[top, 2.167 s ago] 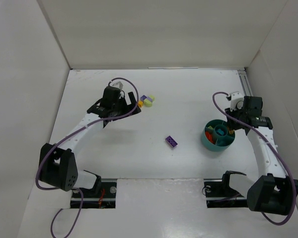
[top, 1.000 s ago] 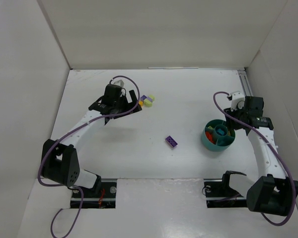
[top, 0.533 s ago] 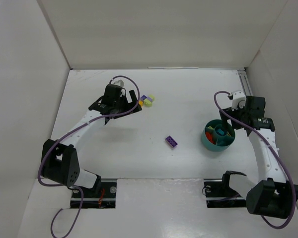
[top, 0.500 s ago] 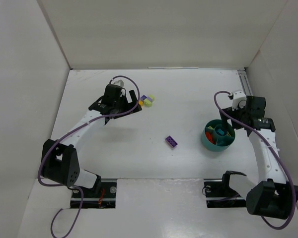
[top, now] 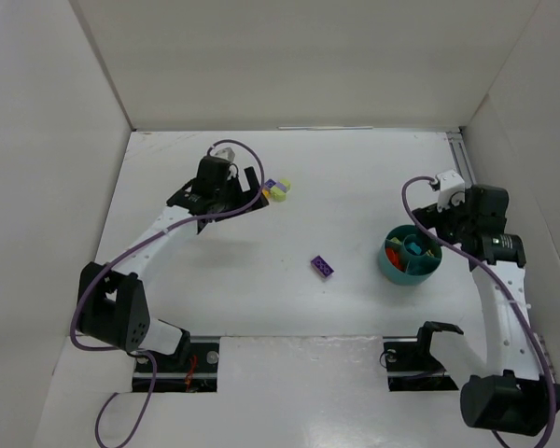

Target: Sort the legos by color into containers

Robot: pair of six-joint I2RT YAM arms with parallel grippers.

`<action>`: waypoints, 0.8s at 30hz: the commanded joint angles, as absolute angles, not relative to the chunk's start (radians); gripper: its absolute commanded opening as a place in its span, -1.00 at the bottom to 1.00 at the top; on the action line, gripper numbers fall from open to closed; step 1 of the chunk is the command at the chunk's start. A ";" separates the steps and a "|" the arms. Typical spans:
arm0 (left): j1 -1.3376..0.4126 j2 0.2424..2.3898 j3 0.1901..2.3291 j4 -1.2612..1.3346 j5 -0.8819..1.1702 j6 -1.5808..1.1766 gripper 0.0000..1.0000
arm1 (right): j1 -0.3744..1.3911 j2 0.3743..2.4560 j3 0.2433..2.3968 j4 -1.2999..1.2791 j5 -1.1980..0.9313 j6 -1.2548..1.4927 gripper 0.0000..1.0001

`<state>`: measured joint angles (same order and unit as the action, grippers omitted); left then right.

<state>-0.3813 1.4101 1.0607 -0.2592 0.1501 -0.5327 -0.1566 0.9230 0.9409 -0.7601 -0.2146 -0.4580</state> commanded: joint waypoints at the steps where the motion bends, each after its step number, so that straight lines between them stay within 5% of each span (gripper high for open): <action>1: -0.394 1.401 1.109 -0.261 0.160 -0.523 1.00 | -0.106 0.884 0.988 -0.788 -0.255 -0.477 1.00; 14: -0.405 1.374 1.089 -0.272 0.103 -0.541 1.00 | 0.553 1.092 1.021 -0.614 0.003 -0.236 1.00; 24: -0.405 1.342 1.060 -0.307 0.020 -0.572 1.00 | 0.597 1.229 1.086 -0.552 -0.011 -0.236 1.00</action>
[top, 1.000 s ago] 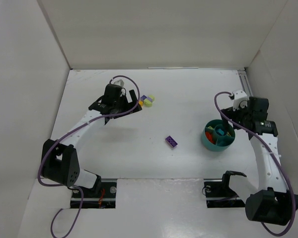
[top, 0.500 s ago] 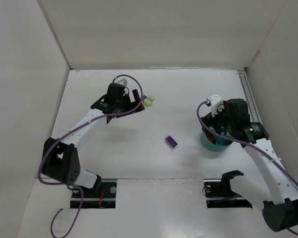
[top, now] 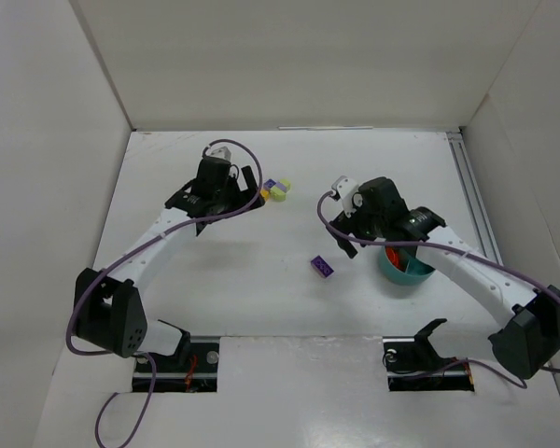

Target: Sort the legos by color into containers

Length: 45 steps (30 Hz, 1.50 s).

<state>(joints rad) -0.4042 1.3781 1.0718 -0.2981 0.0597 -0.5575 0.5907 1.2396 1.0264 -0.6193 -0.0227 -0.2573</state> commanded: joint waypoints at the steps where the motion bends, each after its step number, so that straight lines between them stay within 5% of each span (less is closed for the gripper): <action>1: -0.405 1.342 1.069 -0.307 0.020 -0.572 1.00 | 0.597 1.238 1.086 -0.552 -0.011 -0.236 1.00; 15: -0.344 1.546 1.215 -0.187 0.037 -0.514 1.00 | 0.446 1.218 1.132 -0.588 0.032 -0.236 1.00; 23: -0.353 1.767 1.350 -0.124 0.215 -0.286 0.80 | 0.361 1.229 1.123 -0.588 -0.041 -0.278 1.00; 45: -0.362 2.028 1.433 -0.074 0.212 0.041 0.50 | 0.238 1.267 1.092 -0.589 -0.170 -0.348 1.00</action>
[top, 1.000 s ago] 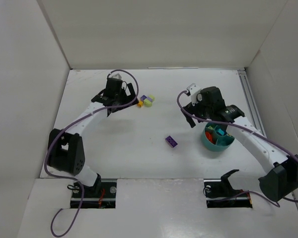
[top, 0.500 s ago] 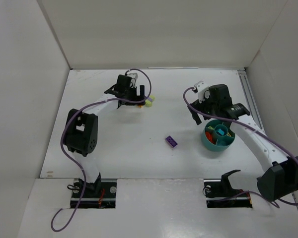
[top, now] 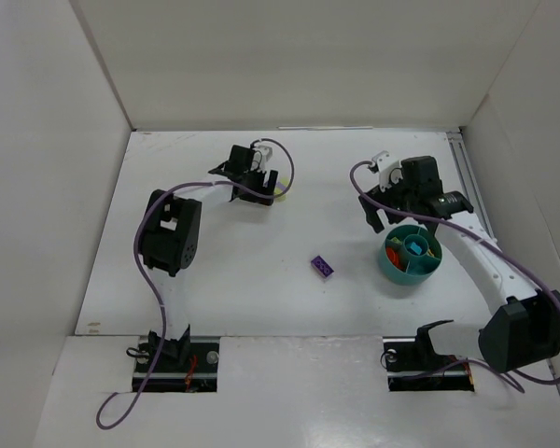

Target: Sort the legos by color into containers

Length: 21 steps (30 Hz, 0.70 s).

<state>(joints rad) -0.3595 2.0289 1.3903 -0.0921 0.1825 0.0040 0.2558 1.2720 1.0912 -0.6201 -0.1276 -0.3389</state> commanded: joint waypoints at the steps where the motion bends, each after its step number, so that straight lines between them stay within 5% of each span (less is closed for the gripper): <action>1: -0.362 2.028 1.445 -0.074 0.212 0.041 0.50 | 0.238 1.267 1.092 -0.580 -0.170 -0.348 1.00; 6: -0.362 2.069 1.488 -0.107 0.222 0.072 0.28 | 0.219 1.267 1.083 -0.580 -0.193 -0.348 1.00; 14: -0.373 2.059 1.479 -0.129 0.232 0.083 -0.35 | 0.187 1.258 1.074 -0.571 -0.221 -0.348 1.00; 21: -0.393 1.901 1.375 -0.080 0.212 0.074 -0.62 | 0.187 1.258 1.063 -0.540 -0.300 -0.357 1.00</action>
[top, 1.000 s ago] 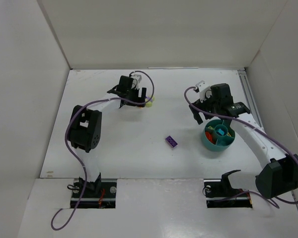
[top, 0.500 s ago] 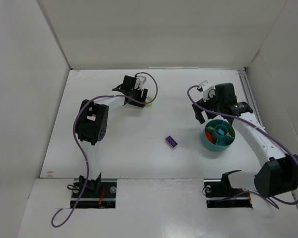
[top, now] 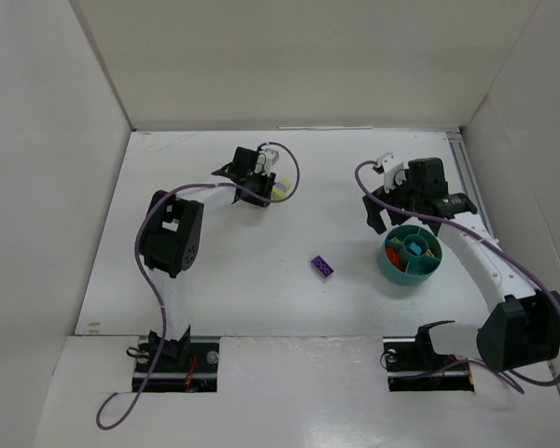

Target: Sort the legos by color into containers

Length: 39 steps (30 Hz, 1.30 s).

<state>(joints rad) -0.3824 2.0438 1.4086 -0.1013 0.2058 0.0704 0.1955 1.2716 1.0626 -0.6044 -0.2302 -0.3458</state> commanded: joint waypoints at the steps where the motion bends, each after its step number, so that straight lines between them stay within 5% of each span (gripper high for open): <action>1: -0.393 1.879 1.344 -0.080 0.212 0.074 -0.62 | 0.187 1.258 1.054 -0.528 -0.316 -0.357 1.00; 17: -0.586 1.464 1.152 -0.052 0.287 0.064 -0.62 | 0.187 1.229 1.035 -0.408 -0.715 -0.360 1.00; 31: -0.896 1.531 1.370 0.049 0.290 -0.011 -0.34 | -0.049 0.780 1.172 -0.897 0.298 -0.210 1.00; 39: -1.061 1.914 1.834 -0.101 0.253 0.015 -0.46 | -0.049 0.629 1.266 -0.971 0.425 -0.181 1.00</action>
